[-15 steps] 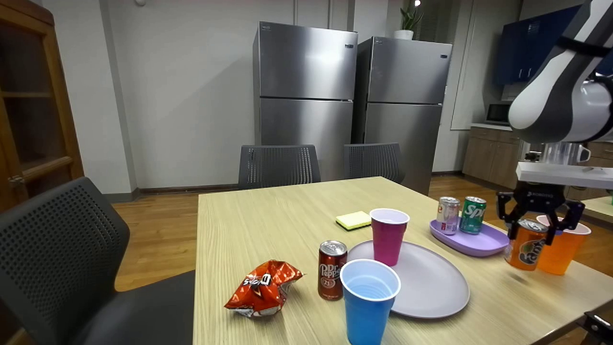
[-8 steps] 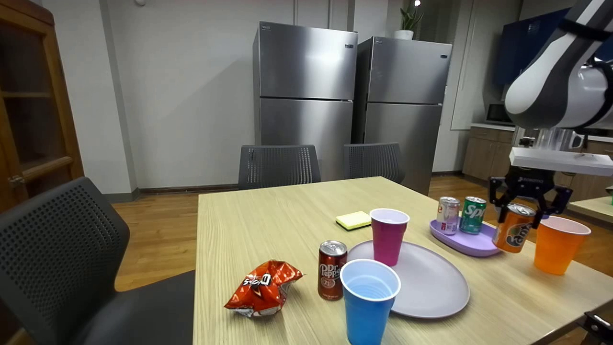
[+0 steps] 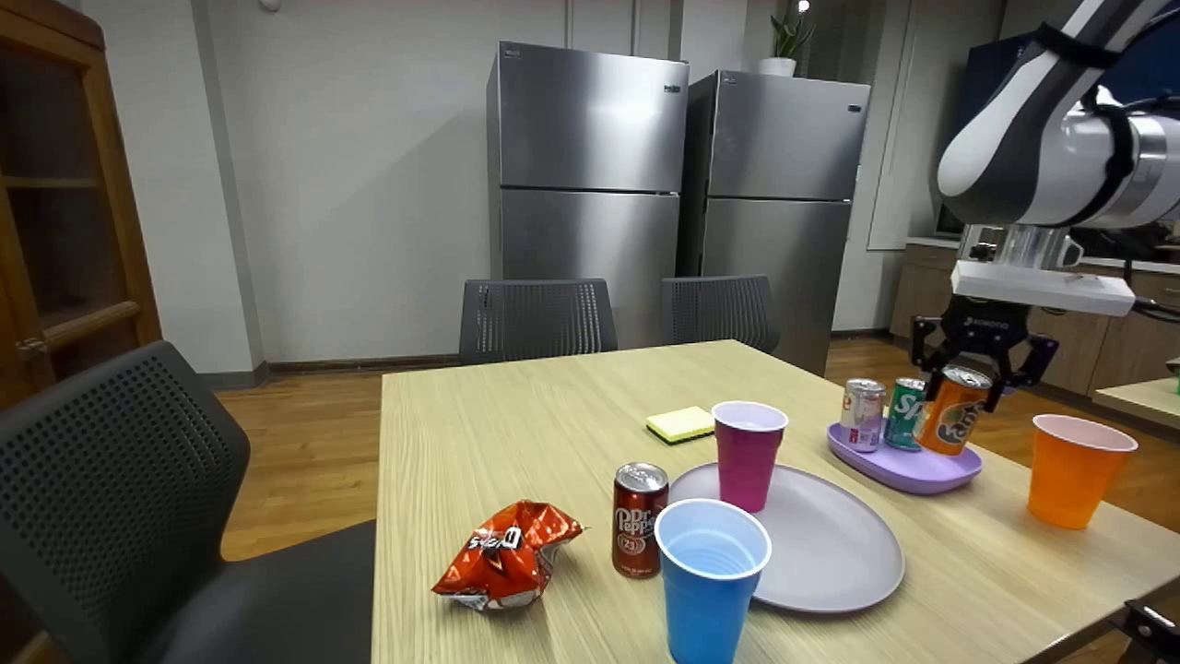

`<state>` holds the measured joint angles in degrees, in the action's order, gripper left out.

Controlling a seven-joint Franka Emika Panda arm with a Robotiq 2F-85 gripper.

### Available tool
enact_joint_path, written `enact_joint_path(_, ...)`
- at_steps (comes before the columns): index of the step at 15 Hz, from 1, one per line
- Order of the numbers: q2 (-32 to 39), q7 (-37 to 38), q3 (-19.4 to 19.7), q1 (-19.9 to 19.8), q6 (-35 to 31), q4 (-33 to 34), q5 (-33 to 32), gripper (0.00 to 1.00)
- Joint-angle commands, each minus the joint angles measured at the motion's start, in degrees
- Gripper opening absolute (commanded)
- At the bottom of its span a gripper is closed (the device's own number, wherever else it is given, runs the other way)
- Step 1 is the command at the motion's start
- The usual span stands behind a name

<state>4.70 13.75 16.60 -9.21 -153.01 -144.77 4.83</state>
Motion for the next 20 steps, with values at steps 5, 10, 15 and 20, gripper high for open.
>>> enact_joint_path(5, 8.8, -5.1, -2.3, -2.2, 5.4, 10.6, 3.7, 0.38)
enact_joint_path(10, 14.7, -6.5, -3.6, -3.0, 8.1, 16.9, 4.4, 0.38)
enact_joint_path(15, 18.9, -7.1, -4.4, -3.6, 10.6, 21.6, 3.7, 0.38)
enact_joint_path(20, 21.4, -7.5, -4.7, -3.8, 12.2, 24.3, 3.4, 0.38)
